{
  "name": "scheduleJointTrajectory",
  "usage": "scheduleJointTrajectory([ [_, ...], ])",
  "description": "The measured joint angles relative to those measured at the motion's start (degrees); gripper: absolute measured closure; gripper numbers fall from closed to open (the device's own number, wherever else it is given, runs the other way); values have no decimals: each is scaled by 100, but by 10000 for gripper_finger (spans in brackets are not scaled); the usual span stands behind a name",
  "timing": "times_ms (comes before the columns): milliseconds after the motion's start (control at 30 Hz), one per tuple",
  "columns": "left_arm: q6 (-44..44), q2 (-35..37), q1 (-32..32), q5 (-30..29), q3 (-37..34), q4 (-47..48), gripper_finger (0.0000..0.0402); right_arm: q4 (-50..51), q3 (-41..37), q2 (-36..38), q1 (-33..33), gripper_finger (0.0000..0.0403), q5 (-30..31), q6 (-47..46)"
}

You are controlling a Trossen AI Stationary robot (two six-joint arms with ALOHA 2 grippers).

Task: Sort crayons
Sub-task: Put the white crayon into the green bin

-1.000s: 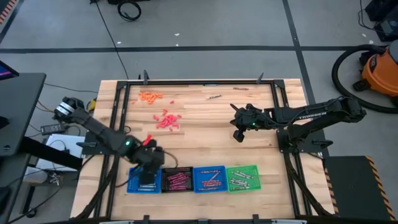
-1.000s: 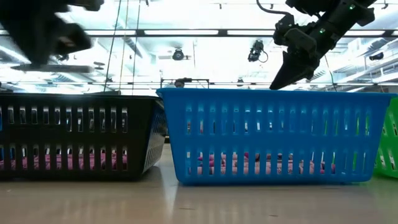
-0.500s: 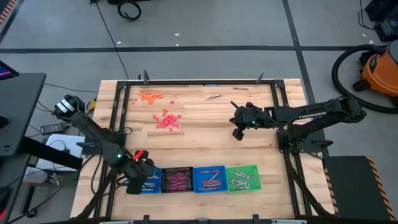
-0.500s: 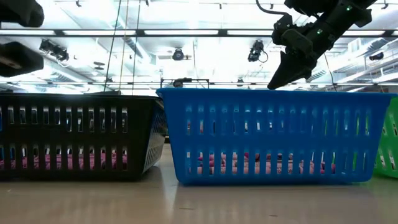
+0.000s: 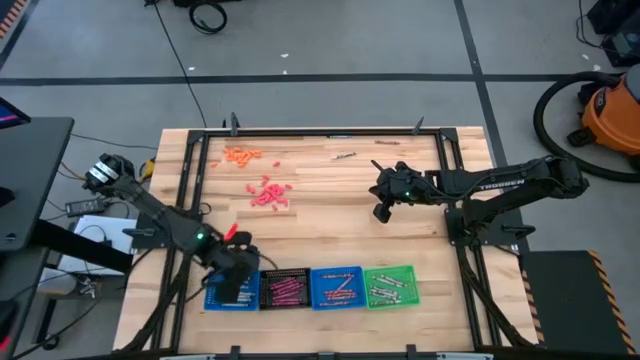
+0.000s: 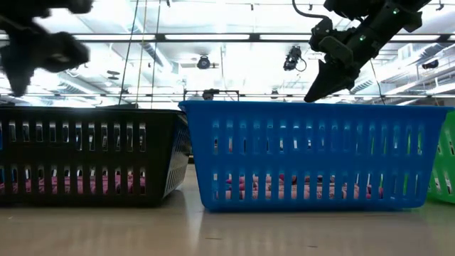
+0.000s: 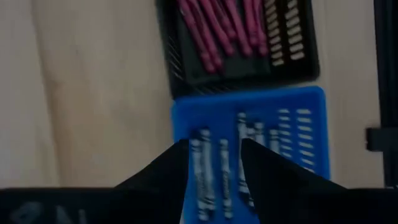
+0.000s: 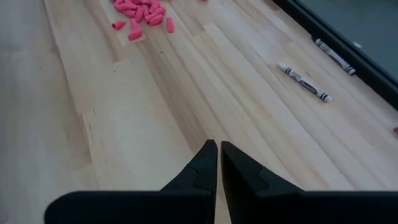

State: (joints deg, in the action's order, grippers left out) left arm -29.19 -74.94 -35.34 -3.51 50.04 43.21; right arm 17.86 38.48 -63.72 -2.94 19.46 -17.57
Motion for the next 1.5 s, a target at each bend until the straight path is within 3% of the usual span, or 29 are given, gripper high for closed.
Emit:
scheduleJointTrajectory([
  [300, 1887, -165, 1507, 289, 61, -137, 257, -23, 0, 0, 0, 375, 0, 19],
  [700, 3464, -956, 3610, 720, 61, -1656, 258, -427, 0, -219, 0, 375, 252, 4],
  [1100, 3481, -1945, 5037, 291, 63, -4374, 258, -638, 0, -898, -76, 375, 359, 315],
  [1267, 3462, -2158, 5241, 312, 69, -5417, 258, -620, -2, -941, -150, 375, 358, 345],
  [1500, 2743, -2159, 5280, 313, 59, -5997, 258, -629, -2, -918, -260, 375, 352, 425],
])
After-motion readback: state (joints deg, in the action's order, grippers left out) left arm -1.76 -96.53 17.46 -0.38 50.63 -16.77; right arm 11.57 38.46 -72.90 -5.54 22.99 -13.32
